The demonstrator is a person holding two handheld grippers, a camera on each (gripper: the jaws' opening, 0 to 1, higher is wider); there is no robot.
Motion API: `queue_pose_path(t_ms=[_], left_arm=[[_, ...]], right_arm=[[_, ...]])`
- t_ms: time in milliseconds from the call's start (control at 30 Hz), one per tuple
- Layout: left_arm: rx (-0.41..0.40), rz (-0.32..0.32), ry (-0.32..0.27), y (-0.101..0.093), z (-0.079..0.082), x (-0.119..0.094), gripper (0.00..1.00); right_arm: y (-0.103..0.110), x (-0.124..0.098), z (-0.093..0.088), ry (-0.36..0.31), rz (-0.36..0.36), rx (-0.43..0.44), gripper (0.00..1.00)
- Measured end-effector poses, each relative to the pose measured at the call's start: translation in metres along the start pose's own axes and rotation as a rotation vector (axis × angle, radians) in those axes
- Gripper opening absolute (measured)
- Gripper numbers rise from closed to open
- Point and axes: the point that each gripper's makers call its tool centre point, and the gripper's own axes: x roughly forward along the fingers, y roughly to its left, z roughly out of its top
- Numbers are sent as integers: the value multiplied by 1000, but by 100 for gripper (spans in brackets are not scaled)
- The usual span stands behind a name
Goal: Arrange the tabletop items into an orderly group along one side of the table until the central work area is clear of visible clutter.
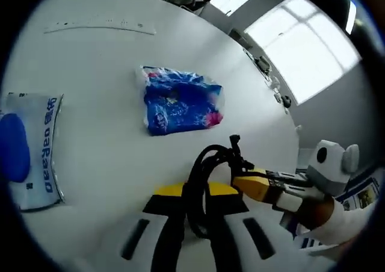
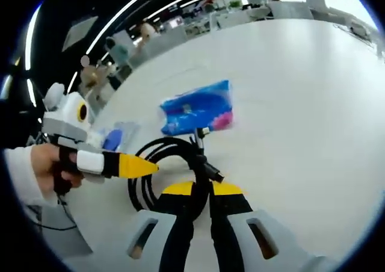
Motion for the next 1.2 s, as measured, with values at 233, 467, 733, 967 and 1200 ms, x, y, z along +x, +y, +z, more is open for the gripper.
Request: queue_pose_path(t_ms=[233,467,733,967,1200], left_arm=[[-11,48,-2,6,-1,2,10],[-7,57,4,9,-2,1,13],[-7,80,-26,15,6,-8,9],[25,52,-57,8,10,-11,28],[60,-89,-175,-20,26,-38,50]], right_arm=[[-1,7,-2,16,-22,6,6],[-3,10,-3,26,-13,-11,7],[-4,9,-1,32,-13,-71,7],[-10,4,4,15,-38,-115,18],[-4,-9,15,-28,-5,-200,38]])
